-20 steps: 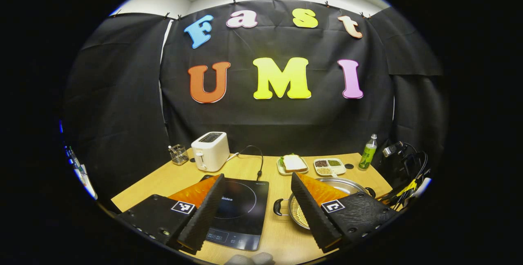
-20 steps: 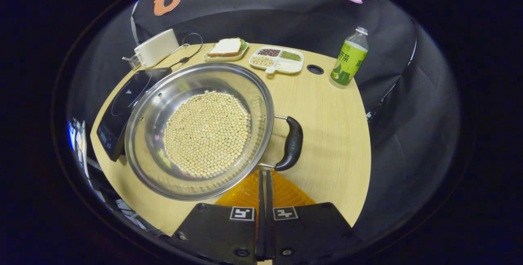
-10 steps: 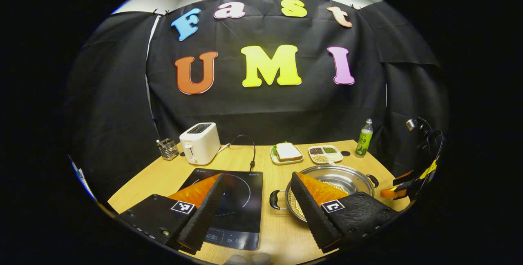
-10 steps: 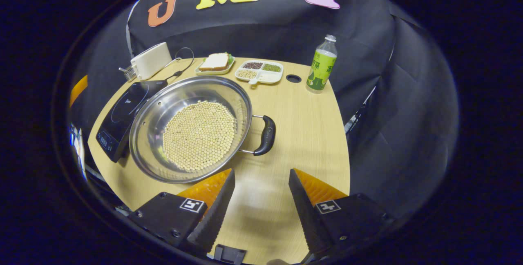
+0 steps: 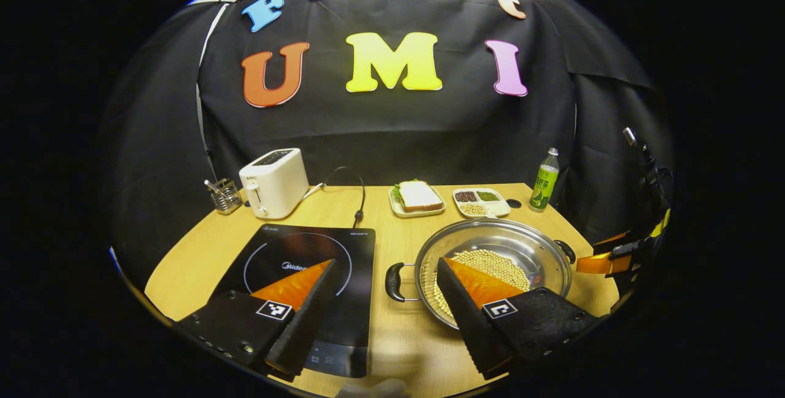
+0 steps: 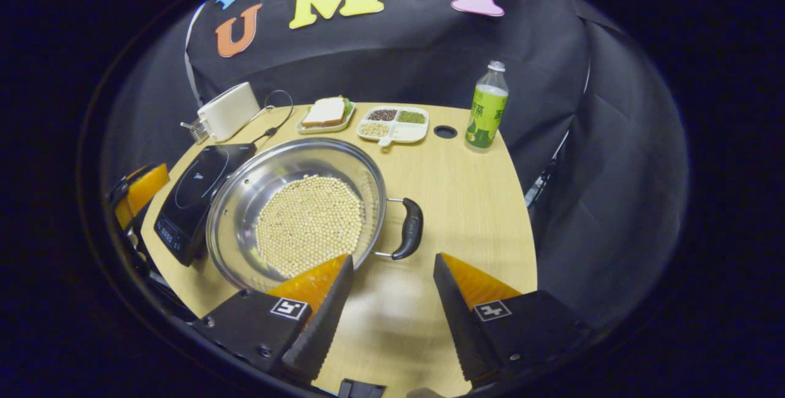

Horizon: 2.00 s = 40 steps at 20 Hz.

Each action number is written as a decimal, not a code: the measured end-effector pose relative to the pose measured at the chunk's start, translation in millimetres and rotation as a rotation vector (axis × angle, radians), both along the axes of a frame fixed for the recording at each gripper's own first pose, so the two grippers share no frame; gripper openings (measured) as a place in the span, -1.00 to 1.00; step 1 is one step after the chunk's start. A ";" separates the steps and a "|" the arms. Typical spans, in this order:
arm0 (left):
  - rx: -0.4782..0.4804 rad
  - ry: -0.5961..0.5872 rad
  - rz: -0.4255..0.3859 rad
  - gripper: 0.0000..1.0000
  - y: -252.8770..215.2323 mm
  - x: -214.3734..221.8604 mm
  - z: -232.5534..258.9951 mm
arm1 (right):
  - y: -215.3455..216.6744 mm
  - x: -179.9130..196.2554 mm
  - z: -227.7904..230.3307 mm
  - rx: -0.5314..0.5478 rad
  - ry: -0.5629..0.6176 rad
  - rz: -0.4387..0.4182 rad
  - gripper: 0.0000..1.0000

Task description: First push the handle of the pot to place it horizontally, then grasp the pot with both hands and set it on the induction cooktop.

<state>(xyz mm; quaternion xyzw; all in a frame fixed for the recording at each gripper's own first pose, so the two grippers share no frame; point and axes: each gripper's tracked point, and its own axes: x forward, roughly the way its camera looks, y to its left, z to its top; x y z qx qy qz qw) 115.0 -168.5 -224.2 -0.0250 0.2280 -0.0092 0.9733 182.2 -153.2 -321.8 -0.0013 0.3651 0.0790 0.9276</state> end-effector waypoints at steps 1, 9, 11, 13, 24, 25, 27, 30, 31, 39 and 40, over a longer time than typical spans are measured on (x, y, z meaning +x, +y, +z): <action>-0.006 0.018 -0.003 0.94 -1.6 2.3 -6.2 | 1.0 6.0 -1.3 -0.001 0.002 0.001 0.73; -0.014 0.129 -0.003 0.94 -11.0 35.1 -56.1 | 9.1 43.4 -23.5 0.013 0.051 0.005 0.73; -0.015 0.150 -0.009 0.94 -14.4 41.8 -67.2 | 9.9 49.8 -28.5 0.012 0.063 0.006 0.75; -0.020 0.183 -0.019 0.94 -19.2 46.0 -78.9 | 10.9 54.2 -34.5 0.013 0.077 0.010 0.73; -0.006 0.303 0.006 0.56 -25.4 56.7 -120.0 | 16.1 64.8 -57.8 0.021 0.159 0.001 0.55; -0.024 0.348 0.009 0.55 -27.8 51.6 -128.3 | 15.8 65.4 -58.9 0.017 0.166 -0.002 0.49; -0.013 0.361 -0.012 0.44 -28.6 53.9 -130.2 | 14.2 65.6 -59.5 0.013 0.182 -0.024 0.43; -0.022 0.355 -0.009 0.43 -27.7 54.2 -126.4 | 13.9 62.5 -62.3 -0.019 0.216 -0.023 0.39; -0.033 0.358 -0.002 0.41 -27.2 53.2 -129.4 | 13.7 61.6 -62.4 -0.020 0.229 -0.013 0.39; -0.105 0.375 0.016 0.17 -26.6 48.0 -117.4 | 19.5 50.3 -58.1 0.083 0.234 -0.078 0.19; -0.095 0.362 0.005 0.38 -25.0 45.9 -112.2 | 20.2 47.2 -54.1 0.093 0.224 -0.080 0.17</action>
